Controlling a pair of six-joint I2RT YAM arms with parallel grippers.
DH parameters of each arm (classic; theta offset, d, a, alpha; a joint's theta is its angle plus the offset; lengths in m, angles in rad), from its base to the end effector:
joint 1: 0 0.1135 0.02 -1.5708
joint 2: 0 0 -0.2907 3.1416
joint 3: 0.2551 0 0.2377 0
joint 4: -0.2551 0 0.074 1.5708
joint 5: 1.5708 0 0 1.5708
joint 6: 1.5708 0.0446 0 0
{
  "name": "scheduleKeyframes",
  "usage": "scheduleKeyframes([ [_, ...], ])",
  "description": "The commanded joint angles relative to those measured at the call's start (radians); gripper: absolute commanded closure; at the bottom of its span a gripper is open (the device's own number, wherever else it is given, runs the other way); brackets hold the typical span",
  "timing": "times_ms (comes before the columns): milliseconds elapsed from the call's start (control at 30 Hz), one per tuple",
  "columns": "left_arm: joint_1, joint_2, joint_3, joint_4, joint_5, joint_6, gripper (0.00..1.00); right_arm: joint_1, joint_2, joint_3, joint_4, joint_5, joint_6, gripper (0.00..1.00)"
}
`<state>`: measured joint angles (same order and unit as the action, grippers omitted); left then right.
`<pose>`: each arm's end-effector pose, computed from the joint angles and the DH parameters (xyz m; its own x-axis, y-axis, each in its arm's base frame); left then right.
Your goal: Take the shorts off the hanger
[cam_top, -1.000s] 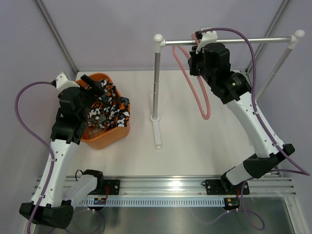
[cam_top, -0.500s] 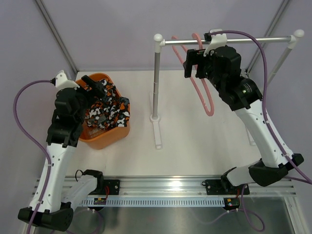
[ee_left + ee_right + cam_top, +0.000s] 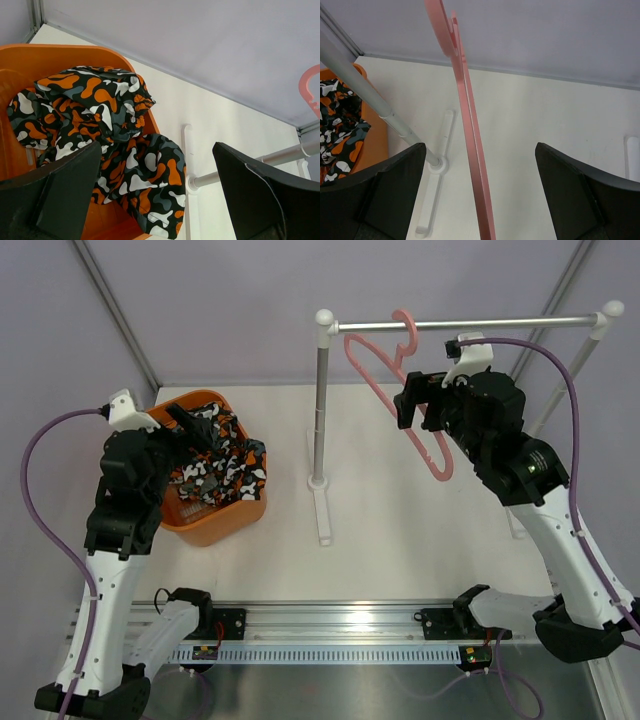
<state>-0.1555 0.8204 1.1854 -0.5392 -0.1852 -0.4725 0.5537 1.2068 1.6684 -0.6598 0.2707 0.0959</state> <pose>0.1310 -0.0122 0.4438 -0.1402 -0.4308 -0.8915 -0.1019 0.9019 -0.4198 0.1852 0.1005 0.5183 -0.1939 -0.0114 -0.9810 -0.2663 0.9630 0.0415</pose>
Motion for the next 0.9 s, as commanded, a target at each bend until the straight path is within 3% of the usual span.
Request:
scheduleKeyframes([
  [0,0.001,-0.012,-0.001,0.004,0.047,0.035,0.01,-0.006,-0.058,-0.056,0.025,-0.002,0.022,0.01],
  [367,0.001,-0.069,-0.067,-0.001,0.153,0.064,0.01,-0.006,-0.26,-0.231,0.023,-0.018,0.08,0.0],
  [867,-0.001,-0.165,-0.13,-0.045,0.219,0.138,0.01,-0.005,-0.519,-0.423,-0.004,0.119,0.149,0.01],
])
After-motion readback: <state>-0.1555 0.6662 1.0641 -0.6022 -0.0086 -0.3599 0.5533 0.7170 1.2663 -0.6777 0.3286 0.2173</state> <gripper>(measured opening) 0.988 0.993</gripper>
